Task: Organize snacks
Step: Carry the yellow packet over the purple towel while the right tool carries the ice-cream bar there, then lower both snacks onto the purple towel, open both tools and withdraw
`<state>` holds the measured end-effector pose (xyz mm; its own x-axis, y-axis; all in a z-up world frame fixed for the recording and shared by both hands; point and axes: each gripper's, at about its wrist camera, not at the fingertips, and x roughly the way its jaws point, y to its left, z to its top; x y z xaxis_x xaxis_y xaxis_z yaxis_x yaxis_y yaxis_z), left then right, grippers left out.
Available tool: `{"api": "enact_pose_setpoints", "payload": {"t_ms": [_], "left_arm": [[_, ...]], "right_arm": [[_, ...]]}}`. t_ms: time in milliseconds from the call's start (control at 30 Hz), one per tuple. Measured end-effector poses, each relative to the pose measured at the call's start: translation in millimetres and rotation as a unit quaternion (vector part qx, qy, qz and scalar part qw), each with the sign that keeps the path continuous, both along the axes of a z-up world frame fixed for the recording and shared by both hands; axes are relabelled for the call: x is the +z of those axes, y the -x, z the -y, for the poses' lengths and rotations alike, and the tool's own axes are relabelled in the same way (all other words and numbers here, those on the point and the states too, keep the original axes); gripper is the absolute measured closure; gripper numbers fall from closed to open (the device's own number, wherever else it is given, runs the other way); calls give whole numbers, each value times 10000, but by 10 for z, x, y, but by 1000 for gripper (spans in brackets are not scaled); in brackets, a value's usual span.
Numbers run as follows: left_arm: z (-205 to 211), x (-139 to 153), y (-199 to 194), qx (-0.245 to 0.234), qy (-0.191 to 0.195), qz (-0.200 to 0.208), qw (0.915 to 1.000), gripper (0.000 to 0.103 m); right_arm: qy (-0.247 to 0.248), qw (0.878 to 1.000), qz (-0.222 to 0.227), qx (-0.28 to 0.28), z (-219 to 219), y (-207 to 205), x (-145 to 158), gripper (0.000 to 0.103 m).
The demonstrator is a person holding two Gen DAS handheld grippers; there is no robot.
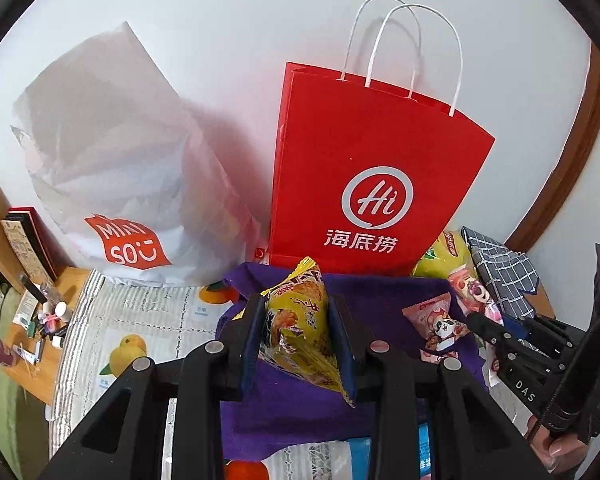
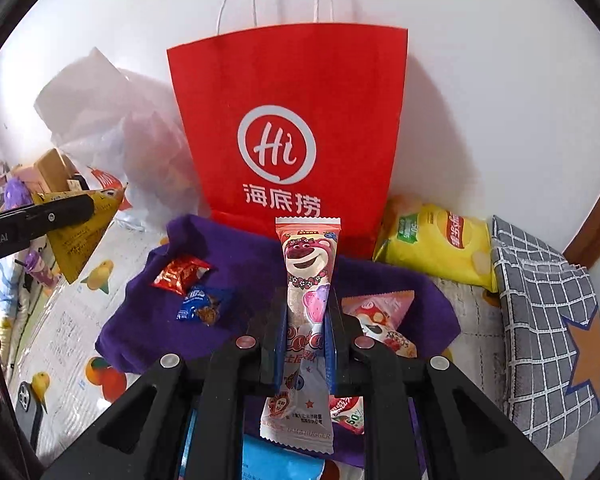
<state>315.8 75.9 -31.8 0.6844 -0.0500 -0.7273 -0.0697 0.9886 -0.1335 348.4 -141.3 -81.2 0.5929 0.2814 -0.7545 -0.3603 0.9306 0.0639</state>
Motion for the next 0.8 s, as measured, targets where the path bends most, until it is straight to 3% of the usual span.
{"api": "enact_pose_setpoints", "payload": {"t_ms": [800], "left_arm": [[169,-334,-182,-164,-133,-483,9986,72]], "right_arm": [[381,9922,-1183,138,-108,-362,-851,86]]}}
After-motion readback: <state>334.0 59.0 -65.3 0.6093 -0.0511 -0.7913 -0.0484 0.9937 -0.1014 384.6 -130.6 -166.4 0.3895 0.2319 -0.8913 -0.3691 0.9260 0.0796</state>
